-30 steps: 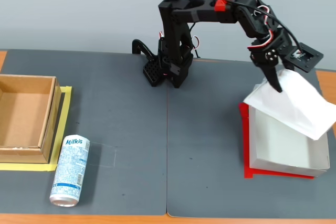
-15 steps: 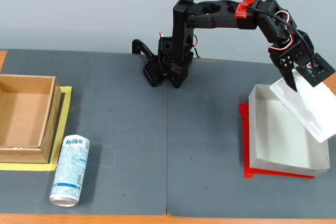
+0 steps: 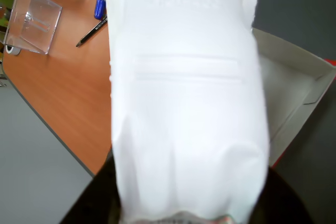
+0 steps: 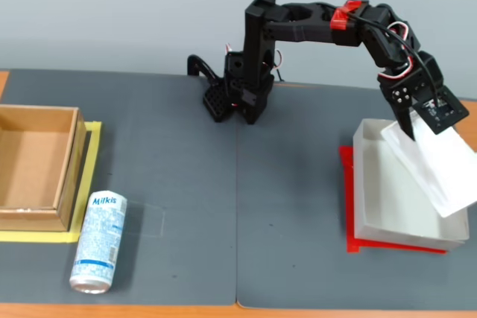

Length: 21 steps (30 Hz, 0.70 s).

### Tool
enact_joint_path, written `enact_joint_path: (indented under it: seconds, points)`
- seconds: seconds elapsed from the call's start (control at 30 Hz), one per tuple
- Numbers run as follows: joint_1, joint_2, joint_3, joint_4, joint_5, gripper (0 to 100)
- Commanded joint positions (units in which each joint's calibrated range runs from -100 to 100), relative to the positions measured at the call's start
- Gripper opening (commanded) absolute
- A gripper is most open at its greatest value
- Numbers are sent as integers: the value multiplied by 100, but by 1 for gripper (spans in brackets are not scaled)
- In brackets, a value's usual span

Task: Pick the sandwich and put it in the gray box

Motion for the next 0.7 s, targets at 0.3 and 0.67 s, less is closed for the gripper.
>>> enact_joint_path:
  seconds: [0.3,0.67]
  points:
    - [109,-36,-227,-81,-5,32]
    - [512,-503,-137,483,120,32]
